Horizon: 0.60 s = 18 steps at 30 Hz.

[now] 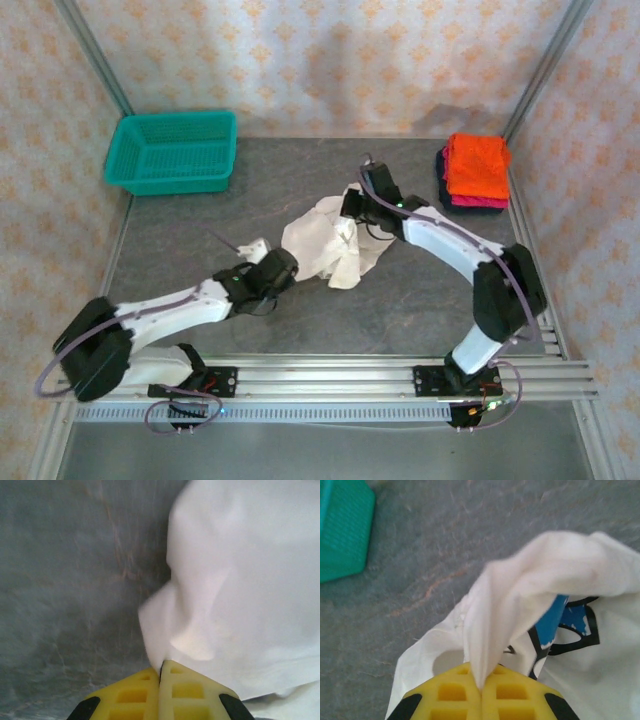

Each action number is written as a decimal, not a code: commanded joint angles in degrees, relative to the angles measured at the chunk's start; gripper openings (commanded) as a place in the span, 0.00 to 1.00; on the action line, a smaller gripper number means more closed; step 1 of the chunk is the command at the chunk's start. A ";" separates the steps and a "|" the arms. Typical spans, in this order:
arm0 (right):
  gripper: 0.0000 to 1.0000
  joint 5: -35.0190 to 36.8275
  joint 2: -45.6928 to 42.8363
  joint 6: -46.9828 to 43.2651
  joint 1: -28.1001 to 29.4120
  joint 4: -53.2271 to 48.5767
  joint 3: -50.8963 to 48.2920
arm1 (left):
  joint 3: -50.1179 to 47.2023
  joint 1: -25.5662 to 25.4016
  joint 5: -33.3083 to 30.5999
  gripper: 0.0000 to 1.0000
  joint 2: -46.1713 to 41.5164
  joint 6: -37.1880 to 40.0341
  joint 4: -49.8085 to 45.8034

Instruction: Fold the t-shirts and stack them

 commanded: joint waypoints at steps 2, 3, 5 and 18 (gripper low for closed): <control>0.00 2.87 -7.21 -2.84 -1.49 3.54 2.35 | 4.98 7.47 -3.56 0.00 -9.55 6.76 -9.01; 0.00 2.94 -8.20 -4.10 -1.57 2.96 3.69 | 7.31 10.06 -2.82 0.00 -11.17 8.67 -10.55; 0.00 3.34 -10.67 -6.43 -1.67 3.20 5.67 | 12.87 14.50 -1.92 0.00 -12.72 11.92 -14.12; 0.00 9.28 -30.63 -15.85 -1.76 4.25 8.61 | 45.93 25.81 -7.66 0.00 -12.81 22.24 -28.99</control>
